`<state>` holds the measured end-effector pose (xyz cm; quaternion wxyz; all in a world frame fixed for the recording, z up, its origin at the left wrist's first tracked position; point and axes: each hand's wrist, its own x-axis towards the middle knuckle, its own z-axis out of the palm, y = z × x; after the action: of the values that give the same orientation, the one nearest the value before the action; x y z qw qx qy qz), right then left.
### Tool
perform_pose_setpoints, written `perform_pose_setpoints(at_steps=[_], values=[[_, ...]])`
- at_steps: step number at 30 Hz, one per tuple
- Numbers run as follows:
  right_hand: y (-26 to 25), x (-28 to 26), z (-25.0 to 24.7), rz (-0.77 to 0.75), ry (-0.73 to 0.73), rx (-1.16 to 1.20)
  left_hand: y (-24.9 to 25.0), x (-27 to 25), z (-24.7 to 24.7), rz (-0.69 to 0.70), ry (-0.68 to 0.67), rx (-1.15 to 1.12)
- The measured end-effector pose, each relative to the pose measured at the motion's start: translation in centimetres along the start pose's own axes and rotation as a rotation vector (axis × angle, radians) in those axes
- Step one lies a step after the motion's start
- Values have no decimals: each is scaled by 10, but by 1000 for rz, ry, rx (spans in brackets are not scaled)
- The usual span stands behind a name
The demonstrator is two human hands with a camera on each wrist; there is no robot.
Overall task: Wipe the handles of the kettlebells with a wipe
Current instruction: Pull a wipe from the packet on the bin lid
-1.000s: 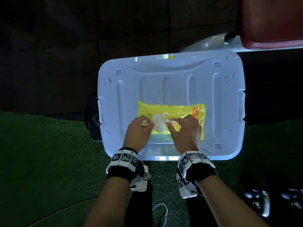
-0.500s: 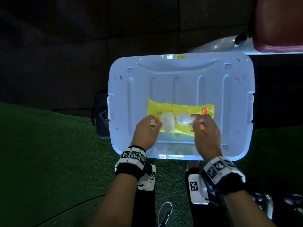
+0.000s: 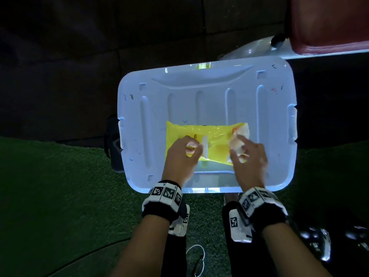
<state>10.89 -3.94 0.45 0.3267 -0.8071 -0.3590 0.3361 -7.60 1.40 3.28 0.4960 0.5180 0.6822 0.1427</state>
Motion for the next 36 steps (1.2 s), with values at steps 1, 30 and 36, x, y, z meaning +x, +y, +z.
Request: perform_pose_setpoints(at_steps=[1, 30, 36], values=[[11, 1, 6, -42, -43, -56, 1, 0, 7, 36, -22, -5], [87, -191, -207, 397, 326, 615, 30, -119, 175, 475, -617, 622], [191, -256, -264, 483, 429, 402, 7, -179, 290, 386, -929, 641]])
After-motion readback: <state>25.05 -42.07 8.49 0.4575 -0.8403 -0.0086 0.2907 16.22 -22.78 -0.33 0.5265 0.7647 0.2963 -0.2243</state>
